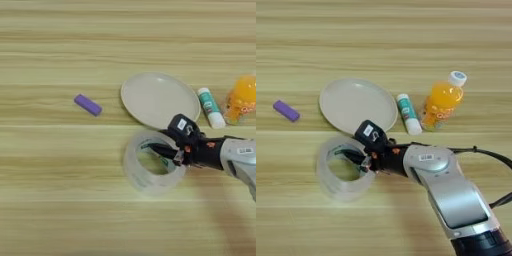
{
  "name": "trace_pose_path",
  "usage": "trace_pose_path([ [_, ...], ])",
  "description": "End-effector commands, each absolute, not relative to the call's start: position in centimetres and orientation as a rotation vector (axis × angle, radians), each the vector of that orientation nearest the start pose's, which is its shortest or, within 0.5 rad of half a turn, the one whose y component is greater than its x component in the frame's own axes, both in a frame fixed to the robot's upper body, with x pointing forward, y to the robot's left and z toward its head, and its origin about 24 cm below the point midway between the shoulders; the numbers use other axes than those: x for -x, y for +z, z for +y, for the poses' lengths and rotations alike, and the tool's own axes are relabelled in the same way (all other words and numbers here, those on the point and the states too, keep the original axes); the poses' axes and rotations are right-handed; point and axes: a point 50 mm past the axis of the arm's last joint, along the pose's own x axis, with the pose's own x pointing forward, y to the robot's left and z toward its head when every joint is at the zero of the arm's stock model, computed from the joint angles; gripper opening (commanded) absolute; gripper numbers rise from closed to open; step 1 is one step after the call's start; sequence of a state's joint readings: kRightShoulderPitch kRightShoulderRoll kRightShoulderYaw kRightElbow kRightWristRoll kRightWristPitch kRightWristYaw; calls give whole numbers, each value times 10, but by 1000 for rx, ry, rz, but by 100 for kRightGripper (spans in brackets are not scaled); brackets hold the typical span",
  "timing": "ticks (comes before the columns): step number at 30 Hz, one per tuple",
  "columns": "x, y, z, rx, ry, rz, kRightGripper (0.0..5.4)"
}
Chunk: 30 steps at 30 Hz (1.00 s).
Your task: Move the objects on the table
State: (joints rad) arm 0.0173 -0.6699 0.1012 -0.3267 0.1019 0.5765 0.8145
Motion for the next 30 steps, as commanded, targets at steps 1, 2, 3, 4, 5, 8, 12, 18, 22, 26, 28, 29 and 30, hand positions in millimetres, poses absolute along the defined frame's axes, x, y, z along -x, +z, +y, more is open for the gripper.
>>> trace_pose_path([
  [1,-223,64,-209,460,782,553,161],
  [2,-224,65,-209,460,781,552,161],
  [3,-224,65,-209,460,780,551,161],
  [4,-224,65,-209,459,779,550,161],
  [5,-224,65,-209,459,779,549,161],
  [8,-224,65,-209,458,778,549,161],
  [12,-226,67,-209,448,764,535,161],
  [18,-236,87,-207,435,742,447,160],
  [22,-238,98,-206,425,737,403,156],
  [26,-246,118,-206,424,706,322,151],
  [28,-251,130,-206,423,691,275,148],
  [29,-252,134,-206,423,687,257,147],
  [30,-254,139,-207,426,679,237,147],
])
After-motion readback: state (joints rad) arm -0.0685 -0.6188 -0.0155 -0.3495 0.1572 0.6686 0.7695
